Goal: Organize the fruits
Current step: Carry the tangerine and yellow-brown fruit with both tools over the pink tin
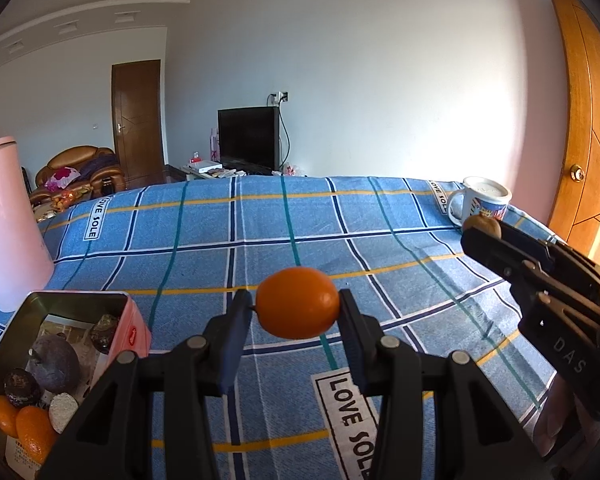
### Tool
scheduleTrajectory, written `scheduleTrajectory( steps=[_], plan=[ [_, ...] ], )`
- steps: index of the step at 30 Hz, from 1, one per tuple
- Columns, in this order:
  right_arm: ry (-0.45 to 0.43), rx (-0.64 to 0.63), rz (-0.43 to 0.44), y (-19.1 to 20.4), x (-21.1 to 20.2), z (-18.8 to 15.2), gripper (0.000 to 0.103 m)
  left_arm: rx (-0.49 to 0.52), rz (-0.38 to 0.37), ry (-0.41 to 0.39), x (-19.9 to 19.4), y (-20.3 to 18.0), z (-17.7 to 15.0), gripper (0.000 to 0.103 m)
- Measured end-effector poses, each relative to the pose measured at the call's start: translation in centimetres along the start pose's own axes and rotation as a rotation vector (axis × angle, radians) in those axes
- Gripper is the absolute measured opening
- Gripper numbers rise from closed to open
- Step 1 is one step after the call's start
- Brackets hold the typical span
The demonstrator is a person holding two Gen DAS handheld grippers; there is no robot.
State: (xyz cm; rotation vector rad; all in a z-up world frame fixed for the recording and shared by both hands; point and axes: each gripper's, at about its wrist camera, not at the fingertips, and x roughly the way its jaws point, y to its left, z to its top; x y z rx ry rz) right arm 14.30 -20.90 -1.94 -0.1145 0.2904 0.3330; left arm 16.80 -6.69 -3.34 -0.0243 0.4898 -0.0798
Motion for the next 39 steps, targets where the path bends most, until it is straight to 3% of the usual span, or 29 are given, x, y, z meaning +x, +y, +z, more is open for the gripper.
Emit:
scheduleTrajectory(
  steps=[10, 20, 39],
  plan=[
    [-0.004, -0.013, 0.03, 1.1, -0.9, -0.2, 0.03, -0.011, -0.015, -0.009, -2.4, 1.2, -1.0, 0.045],
    [0.019, -0.021, 0.125, 4.5, -1.3, -0.3, 0.03, -0.041, -0.011, -0.018, -4.9, 3.7, -2.1, 0.045],
    [0.0, -0.09, 0.278, 12.5, -1.6, 1.7, 0.03, -0.105, 0.072, -0.062, -9.7, 9.4, -3.2, 0.045]
  ],
)
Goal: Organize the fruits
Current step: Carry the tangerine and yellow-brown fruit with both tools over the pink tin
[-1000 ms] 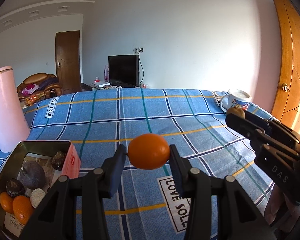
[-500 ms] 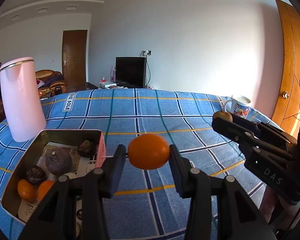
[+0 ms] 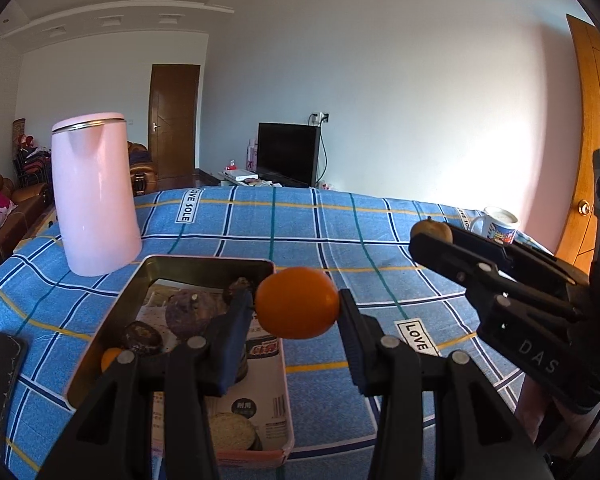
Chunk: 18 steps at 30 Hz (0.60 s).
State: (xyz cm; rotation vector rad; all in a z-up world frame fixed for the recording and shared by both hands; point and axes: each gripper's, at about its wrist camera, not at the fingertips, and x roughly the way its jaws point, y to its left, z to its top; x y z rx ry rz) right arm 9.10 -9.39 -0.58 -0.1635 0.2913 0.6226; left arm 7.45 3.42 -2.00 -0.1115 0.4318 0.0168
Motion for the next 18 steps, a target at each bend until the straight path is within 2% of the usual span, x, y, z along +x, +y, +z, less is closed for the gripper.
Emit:
scheduleTrajectory(
  steps=[18],
  plan=[
    [0.017, -0.056, 0.084, 4.7, 2.6, 1.2, 0.03, -0.043, 0.102, 0.02, -1.2, 5.4, -0.2, 0.045]
  ],
)
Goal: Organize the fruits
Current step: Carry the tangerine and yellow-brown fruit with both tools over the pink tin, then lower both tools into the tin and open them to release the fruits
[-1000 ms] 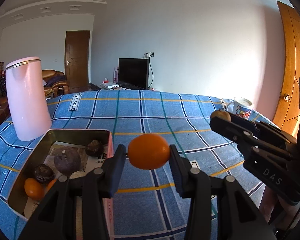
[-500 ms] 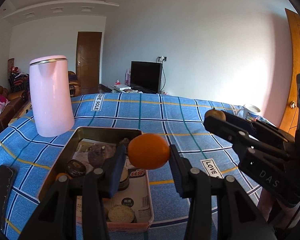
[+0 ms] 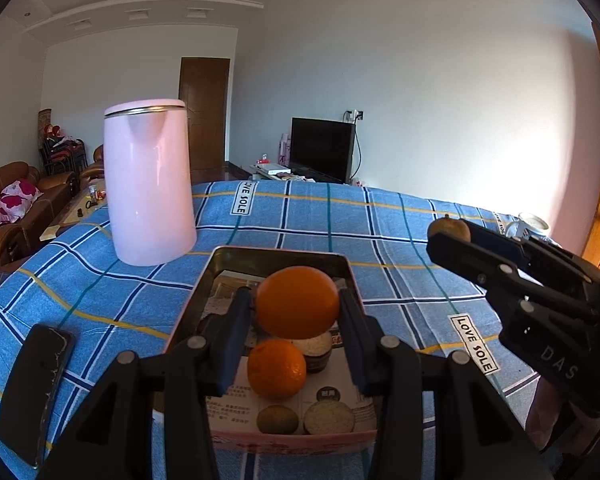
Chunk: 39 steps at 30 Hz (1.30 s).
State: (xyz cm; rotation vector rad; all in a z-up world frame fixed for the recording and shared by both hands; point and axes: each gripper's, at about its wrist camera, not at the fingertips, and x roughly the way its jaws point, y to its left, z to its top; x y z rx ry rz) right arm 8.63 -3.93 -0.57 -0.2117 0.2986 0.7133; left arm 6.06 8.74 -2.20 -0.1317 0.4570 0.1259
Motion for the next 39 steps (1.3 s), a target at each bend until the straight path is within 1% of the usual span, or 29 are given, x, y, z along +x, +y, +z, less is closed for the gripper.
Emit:
scheduleTrajectory(
  steps=[11, 18, 23, 26, 32, 35, 39],
  plan=[
    [0.036, -0.007, 0.042, 2.1, 2.1, 0.6, 0.03, 0.02, 0.038, 0.039, 0.4, 2.2, 0.2, 0.045],
    [0.081, 0.004, 0.071, 3.6, 3.7, 0.4, 0.03, 0.021, 0.049, 0.057, 0.3, 3.4, 0.0, 0.045],
    [0.132, 0.019, 0.086, 4.3, 4.5, 0.0, 0.03, 0.012, 0.039, 0.067, 0.1, 4.3, -0.4, 0.045],
    [0.151, 0.038, 0.095, 4.3, 4.4, -0.4, 0.03, 0.0, 0.023, 0.07, -0.2, 4.9, -0.7, 0.045],
    [0.206, 0.073, 0.124, 4.7, 4.4, -1.6, 0.03, 0.005, -0.011, 0.098, 0.1, 4.7, -1.3, 0.045],
    [0.231, 0.052, 0.106, 5.2, 4.6, -2.0, 0.03, 0.029, -0.016, 0.111, 0.4, 4.3, -1.5, 0.045],
    [0.264, 0.057, 0.089, 5.0, 5.1, -2.5, 0.03, 0.039, -0.014, 0.127, 0.7, 4.1, -1.8, 0.045]
  ],
)
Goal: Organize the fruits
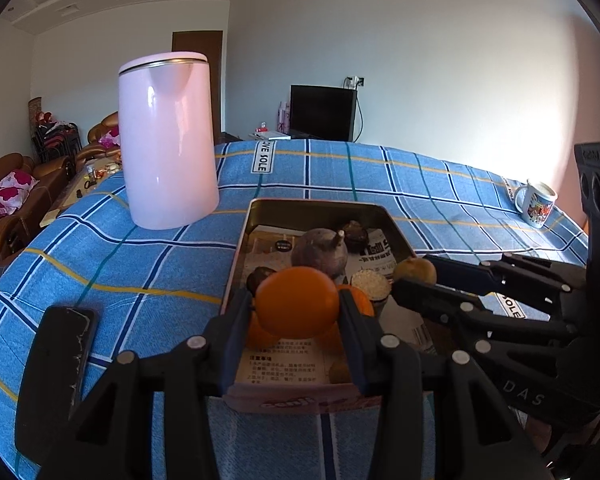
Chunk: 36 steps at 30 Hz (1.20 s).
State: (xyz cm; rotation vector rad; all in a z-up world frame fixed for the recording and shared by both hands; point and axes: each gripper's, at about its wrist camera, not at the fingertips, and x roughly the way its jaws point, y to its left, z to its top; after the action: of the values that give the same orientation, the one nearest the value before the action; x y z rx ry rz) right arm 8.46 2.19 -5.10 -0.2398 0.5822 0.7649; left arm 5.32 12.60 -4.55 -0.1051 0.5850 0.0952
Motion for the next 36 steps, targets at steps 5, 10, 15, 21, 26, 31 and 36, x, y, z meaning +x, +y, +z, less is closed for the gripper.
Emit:
scheduleTrajectory(
  steps=[5, 10, 15, 21, 26, 31, 36],
  plan=[
    [0.038, -0.005, -0.007, -0.1, 0.6, -0.3, 0.03, 0.017, -0.005, 0.017, 0.3, -0.5, -0.1, 0.045],
    [0.062, 0.005, -0.005, -0.4, 1.2, -0.4, 0.03, 0.021, -0.001, 0.03, 0.7, -0.7, -0.3, 0.045],
    [0.065, 0.005, -0.006, -0.4, 1.4, -0.3, 0.03, 0.023, 0.008, 0.044, 1.1, -0.5, -0.5, 0.045],
    [0.074, -0.003, 0.005, -0.4, 1.7, -0.2, 0.03, 0.018, 0.016, 0.054, 1.3, -0.3, -0.8, 0.045],
    [0.079, -0.001, 0.008, -0.4, 1.8, -0.2, 0.03, 0.021, 0.019, 0.054, 1.2, -0.3, -0.7, 0.046],
    [0.074, 0.005, 0.023, -0.5, 1.6, -0.2, 0.037, 0.016, 0.046, 0.032, 0.4, -0.2, -0.5, 0.054],
    [0.025, 0.03, 0.006, -1.4, 0.0, -0.1, 0.06, -0.006, 0.053, -0.015, -1.1, 0.1, -0.3, 0.071]
  ],
)
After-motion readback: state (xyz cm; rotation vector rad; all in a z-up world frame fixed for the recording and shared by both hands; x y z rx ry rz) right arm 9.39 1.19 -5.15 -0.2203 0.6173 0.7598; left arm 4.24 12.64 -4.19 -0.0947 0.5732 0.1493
